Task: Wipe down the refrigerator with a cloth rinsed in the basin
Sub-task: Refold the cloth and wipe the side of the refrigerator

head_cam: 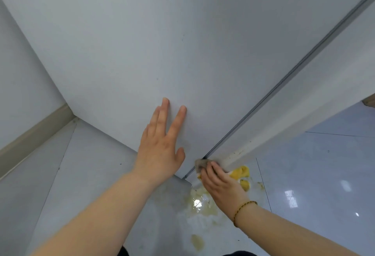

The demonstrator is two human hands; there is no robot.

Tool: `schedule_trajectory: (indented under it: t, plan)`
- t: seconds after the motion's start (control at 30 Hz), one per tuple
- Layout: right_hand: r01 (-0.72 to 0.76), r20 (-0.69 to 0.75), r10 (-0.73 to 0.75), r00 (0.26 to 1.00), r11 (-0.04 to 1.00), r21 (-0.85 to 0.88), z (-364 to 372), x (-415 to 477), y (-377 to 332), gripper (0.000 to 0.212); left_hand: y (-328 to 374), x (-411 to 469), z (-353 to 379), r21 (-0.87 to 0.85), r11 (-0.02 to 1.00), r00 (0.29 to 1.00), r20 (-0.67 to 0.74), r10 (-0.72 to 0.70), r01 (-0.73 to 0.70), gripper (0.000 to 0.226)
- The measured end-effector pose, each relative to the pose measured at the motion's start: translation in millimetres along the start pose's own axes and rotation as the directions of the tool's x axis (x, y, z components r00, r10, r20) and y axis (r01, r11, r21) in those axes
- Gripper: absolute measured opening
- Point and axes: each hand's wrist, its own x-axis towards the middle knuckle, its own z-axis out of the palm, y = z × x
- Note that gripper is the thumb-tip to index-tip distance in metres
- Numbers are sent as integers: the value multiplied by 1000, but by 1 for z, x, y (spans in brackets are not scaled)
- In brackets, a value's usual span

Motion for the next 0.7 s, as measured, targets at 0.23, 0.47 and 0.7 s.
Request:
schedule_trajectory:
  t: [0.23,0.47,0.7]
  plan:
    - [327,-11,-331,943,936,-128,8,52,-61,59,-9,-2,0,-60,998,996,84,-22,27,95]
    - [308,-22,-310,951,949,-70,7,60,-76,45,2,0,-12,-45,991,972,207,-113,125,108]
    - [117,-66,-111,992,989,88,-33,17,-11,32,7,-2,-28,-94,966,938,276,-208,242,91]
